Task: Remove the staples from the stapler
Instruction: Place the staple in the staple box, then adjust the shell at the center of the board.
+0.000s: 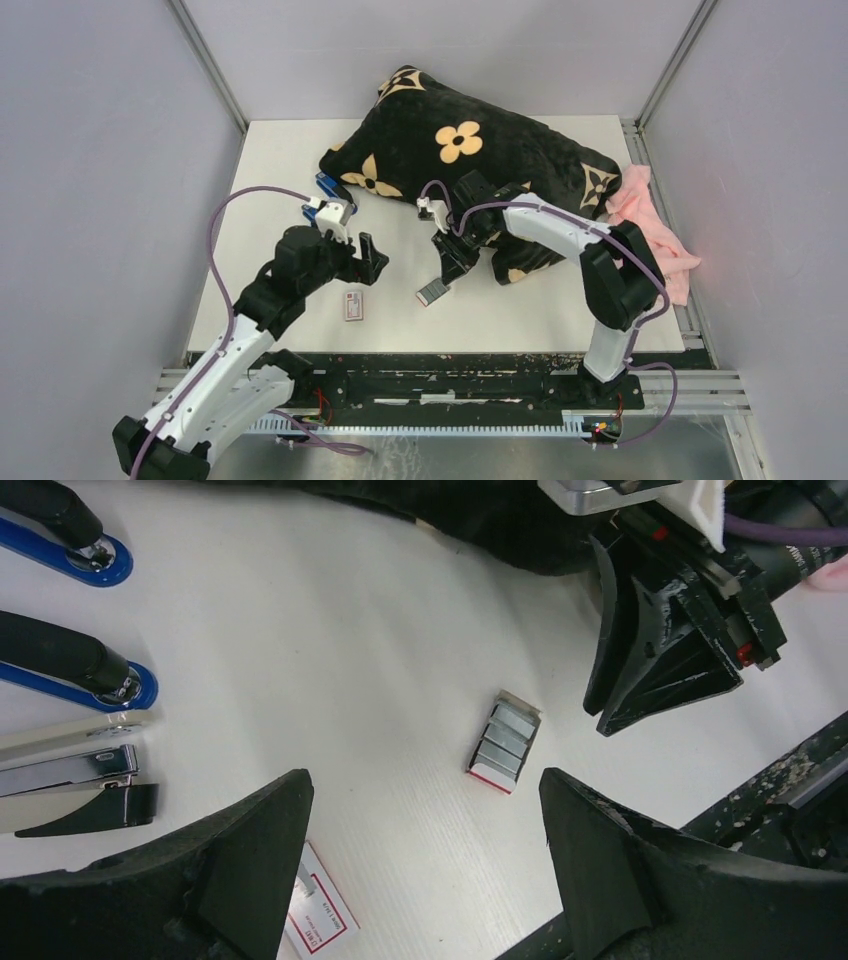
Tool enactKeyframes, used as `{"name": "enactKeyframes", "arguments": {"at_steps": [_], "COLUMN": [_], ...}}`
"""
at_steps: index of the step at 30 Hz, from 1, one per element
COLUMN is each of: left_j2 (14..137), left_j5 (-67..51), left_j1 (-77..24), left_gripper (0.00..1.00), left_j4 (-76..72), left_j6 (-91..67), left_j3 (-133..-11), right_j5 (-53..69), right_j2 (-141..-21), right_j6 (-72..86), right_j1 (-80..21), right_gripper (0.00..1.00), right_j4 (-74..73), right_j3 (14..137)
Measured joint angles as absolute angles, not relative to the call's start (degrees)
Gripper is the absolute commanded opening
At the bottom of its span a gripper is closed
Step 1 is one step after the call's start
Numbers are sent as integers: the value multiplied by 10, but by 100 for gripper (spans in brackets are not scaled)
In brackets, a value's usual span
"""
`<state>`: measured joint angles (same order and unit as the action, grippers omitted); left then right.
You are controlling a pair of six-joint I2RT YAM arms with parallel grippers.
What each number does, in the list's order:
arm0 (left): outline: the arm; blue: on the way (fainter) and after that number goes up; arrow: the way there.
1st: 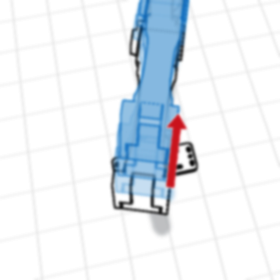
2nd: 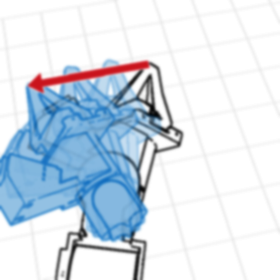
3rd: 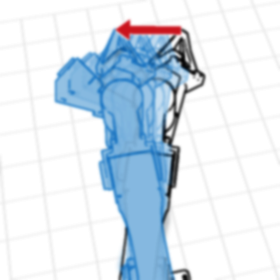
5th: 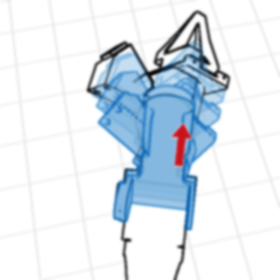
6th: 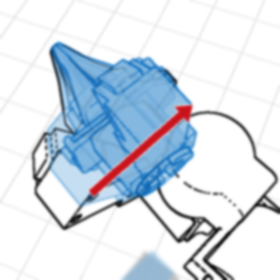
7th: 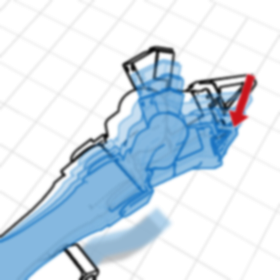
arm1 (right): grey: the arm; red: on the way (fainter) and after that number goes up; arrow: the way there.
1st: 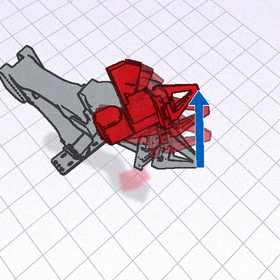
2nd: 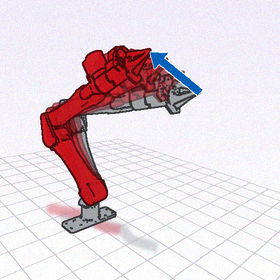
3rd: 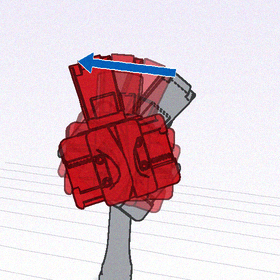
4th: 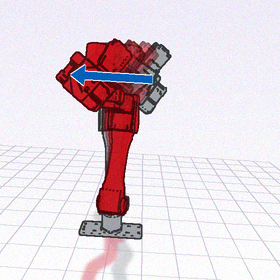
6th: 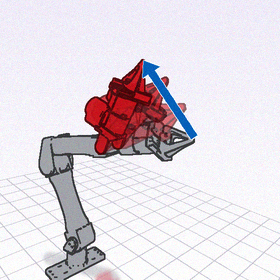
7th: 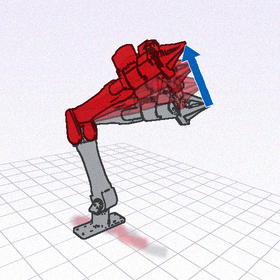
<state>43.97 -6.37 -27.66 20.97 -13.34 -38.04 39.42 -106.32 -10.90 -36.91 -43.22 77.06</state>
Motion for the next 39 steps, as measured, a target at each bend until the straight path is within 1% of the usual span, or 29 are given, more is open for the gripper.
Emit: {"name": "enactKeyframes", "arguments": {"at_steps": [4, 9, 12, 15, 19, 24, 26, 28, 29, 35, 39], "left_j2": [384, 283, 253, 234, 223, 226, 237, 259, 272, 347, 365], "left_j5": [-61, -62, -54, -18, 39, 116, 144, 170, 178, 197, 195], "left_j1": [-276, -276, -276, -276, -276, -276, -276, -276, -276, -276, -276], "left_gripper": [93, 93, 92, 92, 90, 87, 75, 68, 66, 66, 66], "left_j4": [187, 117, 102, 115, 137, 158, 171, 179, 182, 229, 256], "left_j6": [-172, -268, -317, -359, -404, -460, -483, -504, -511, -551, -588], "left_j3": [-363, -262, -204, -161, -146, -137, -133, -128, -127, -134, -135], "right_j5": [430, 466, 490, 505, 514, 515, 516, 517, 517, 519, 519], "right_j2": [-1005, -924, -881, -860, -858, -858, -858, -858, -858, -858, -858], "right_j6": [-135, -154, -160, -163, -163, -163, -163, -163, -163, -163, -163], "right_j1": [-364, -356, -350, -345, -343, -342, -342, -342, -342, -341, -341], "right_gripper": [28, 30, 31, 31, 31, 31, 31, 31, 31, 31, 31], "right_j4": [-443, -440, -436, -433, -427, -425, -424, -424, -424, -422, -422], "right_j3": [770, 758, 740, 729, 721, 716, 715, 714, 714, 714, 714]}}
